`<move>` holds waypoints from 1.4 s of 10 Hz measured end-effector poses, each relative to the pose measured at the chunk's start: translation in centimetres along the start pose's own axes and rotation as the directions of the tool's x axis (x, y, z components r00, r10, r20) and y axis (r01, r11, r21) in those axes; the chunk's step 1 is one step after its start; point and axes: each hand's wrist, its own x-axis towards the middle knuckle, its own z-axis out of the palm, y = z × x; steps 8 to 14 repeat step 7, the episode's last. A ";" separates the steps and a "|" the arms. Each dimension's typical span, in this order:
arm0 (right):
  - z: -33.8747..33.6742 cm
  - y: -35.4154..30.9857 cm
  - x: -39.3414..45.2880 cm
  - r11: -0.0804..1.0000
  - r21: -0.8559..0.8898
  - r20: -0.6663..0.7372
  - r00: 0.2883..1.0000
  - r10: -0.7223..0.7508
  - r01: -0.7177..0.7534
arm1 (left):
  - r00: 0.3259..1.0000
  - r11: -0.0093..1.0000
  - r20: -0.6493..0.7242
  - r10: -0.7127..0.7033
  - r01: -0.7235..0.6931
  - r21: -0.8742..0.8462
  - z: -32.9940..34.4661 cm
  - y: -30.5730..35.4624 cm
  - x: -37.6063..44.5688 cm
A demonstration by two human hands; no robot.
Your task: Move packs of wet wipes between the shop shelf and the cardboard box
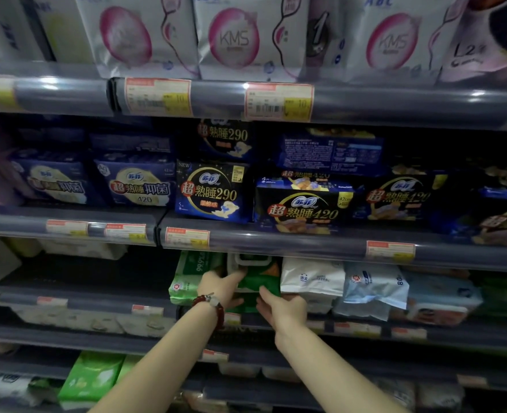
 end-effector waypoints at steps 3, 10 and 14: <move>-1.2 0.2 -0.2 0.984 -0.159 0.078 0.995 -0.064 0.075 | 0.990 0.968 -0.040 0.138 -0.127 0.215 -0.8 -0.7 -1.7; -4.2 -0.4 -2.7 0.549 -0.719 0.282 0.901 -0.330 0.426 | 0.893 0.693 0.069 0.444 -0.392 0.606 -4.5 -0.3 -5.0; -4.2 -0.4 -2.7 0.549 -0.719 0.282 0.901 -0.330 0.426 | 0.893 0.693 0.069 0.444 -0.392 0.606 -4.5 -0.3 -5.0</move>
